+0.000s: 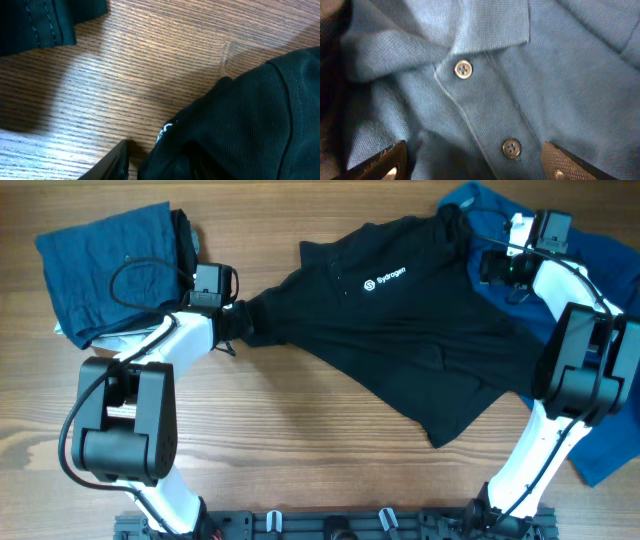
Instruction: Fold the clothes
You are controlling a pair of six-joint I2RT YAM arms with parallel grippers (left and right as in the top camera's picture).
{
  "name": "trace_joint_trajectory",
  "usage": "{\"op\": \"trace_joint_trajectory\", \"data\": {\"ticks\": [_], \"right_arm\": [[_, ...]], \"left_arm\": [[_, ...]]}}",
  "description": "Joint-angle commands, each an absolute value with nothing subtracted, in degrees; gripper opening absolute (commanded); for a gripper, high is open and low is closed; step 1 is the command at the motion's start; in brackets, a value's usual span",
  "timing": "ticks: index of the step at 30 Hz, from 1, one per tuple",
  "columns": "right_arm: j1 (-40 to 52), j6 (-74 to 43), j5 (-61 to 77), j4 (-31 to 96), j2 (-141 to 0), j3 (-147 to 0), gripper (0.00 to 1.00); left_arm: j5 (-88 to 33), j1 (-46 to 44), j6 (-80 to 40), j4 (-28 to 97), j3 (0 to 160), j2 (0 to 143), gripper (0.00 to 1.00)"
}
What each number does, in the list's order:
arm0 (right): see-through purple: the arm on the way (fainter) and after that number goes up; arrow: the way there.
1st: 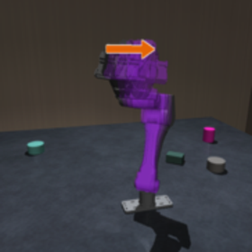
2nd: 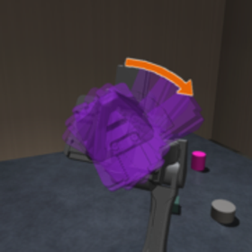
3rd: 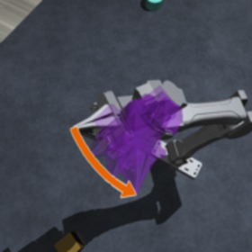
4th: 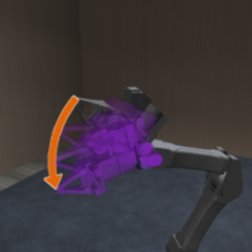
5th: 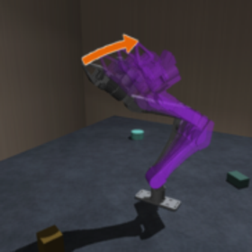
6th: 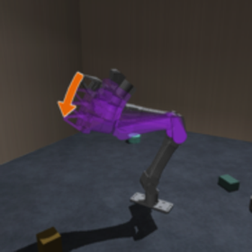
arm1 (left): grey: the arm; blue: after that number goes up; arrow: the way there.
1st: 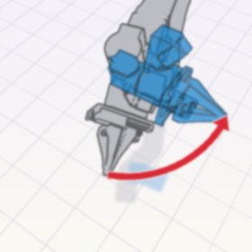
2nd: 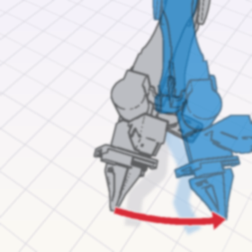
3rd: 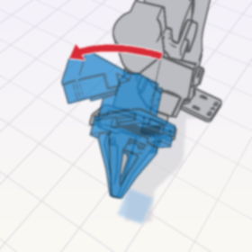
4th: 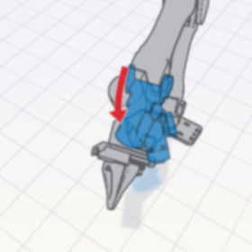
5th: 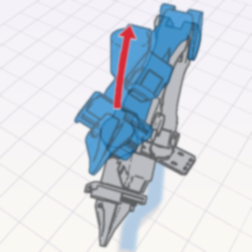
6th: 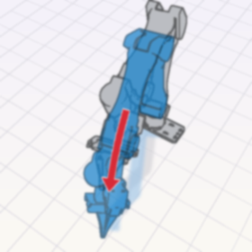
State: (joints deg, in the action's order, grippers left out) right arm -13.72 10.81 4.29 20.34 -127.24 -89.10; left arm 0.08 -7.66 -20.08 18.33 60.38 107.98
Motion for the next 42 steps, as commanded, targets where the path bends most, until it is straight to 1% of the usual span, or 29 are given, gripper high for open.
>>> {"op": "trace_joint_trajectory", "data": {"ticks": [1, 3, 5, 7, 9, 10, 12, 15, 27, 28, 29, 31, 32, 33, 35, 37, 38, 40, 42], "right_arm": [[-13.52, 12.84, 6.68, 21.61, -129.03, -89.52, 0.85], [-13.52, 13.78, 7.16, 22.41, -129.01, -89.56, 0.87], [-13.54, 13.1, 7.49, 26.79, -127.83, -91.11, 0.92], [-13.52, 13.47, 9.72, 30.74, -125.58, -93.47, 0.91], [-13.52, 13.52, 10.0, 32.53, -123.9, -94.76, 0.91], [-13.54, 13.58, 9.96, 32.97, -123.61, -94.78, 0.9], [-13.54, 14.04, 9.98, 33.67, -123.96, -94.35, 0.85], [-13.52, 14.9, 9.98, 32.99, -125.1, -92.84, 0.72], [-13.58, 15.05, 9.96, 30.06, -130.08, -92.42, 0.72], [-13.58, 15.07, 9.98, 30.04, -130.96, -92.42, 0.7], [-13.58, 15.14, 9.91, 29.98, -131.9, -92.42, 0.64], [-13.58, 15.53, 9.87, 30.0, -133.21, -92.38, 0.44], [-13.58, 15.49, 9.15, 29.69, -133.47, -92.38, 0.12], [-13.58, 15.27, 7.18, 29.08, -133.51, -92.38, 0.04], [-13.67, 14.2, -0.45, 27.73, -133.49, -92.66, 0.04], [-14.46, 15.73, -6.7, 26.79, -133.51, -92.66, 0.04], [-15.11, 16.56, -7.9, 26.22, -133.51, -92.66, 0.04], [-20.47, 17.02, -7.9, 22.02, -133.51, -92.66, 0.04], [-23.7, 16.99, -7.53, 19.97, -133.51, -92.66, 0.04]], "left_arm": [[-0.01, -7.6, -19.99, 19.92, 57.49, 112.07, 0.38], [0.01, -7.62, -19.99, 19.92, 57.49, 112.07, 0.38], [0.01, -7.6, -19.99, 19.94, 57.49, 112.07, 0.39], [0.01, -7.6, -19.99, 19.92, 57.47, 112.14, 0.39], [0.01, -7.62, -19.99, 19.9, 57.47, 112.14, 0.42], [0.01, -7.6, -19.99, 19.9, 57.47, 112.14, 0.43], [0.01, -7.6, -19.99, 19.92, 57.47, 112.14, 0.44], [0.01, -7.6, -19.99, 19.92, 57.47, 112.14, 0.44], [0.01, -7.6, -19.97, 19.92, 57.47, 112.14, 0.46], [0.01, -7.6, -19.99, 19.92, 57.47, 112.14, 0.46], [0.01, -7.6, -19.97, 19.92, 57.47, 112.14, 0.46], [0.01, -7.6, -19.97, 19.92, 57.47, 112.14, 0.46], [0.01, -7.6, -19.97, 19.92, 57.47, 112.14, 0.46], [0.01, -7.6, -19.97, 19.92, 57.47, 112.14, 0.46], [0.01, -7.6, -19.97, 19.94, 57.47, 112.14, 0.46], [0.01, -7.6, -19.97, 19.94, 57.47, 112.14, 0.45], [0.03, -7.6, -19.97, 19.97, 57.47, 112.14, 0.45], [0.03, -7.6, -19.97, 19.94, 57.47, 112.14, 0.45], [0.03, -7.6, -19.97, 19.94, 57.47, 112.14, 0.45]]}}
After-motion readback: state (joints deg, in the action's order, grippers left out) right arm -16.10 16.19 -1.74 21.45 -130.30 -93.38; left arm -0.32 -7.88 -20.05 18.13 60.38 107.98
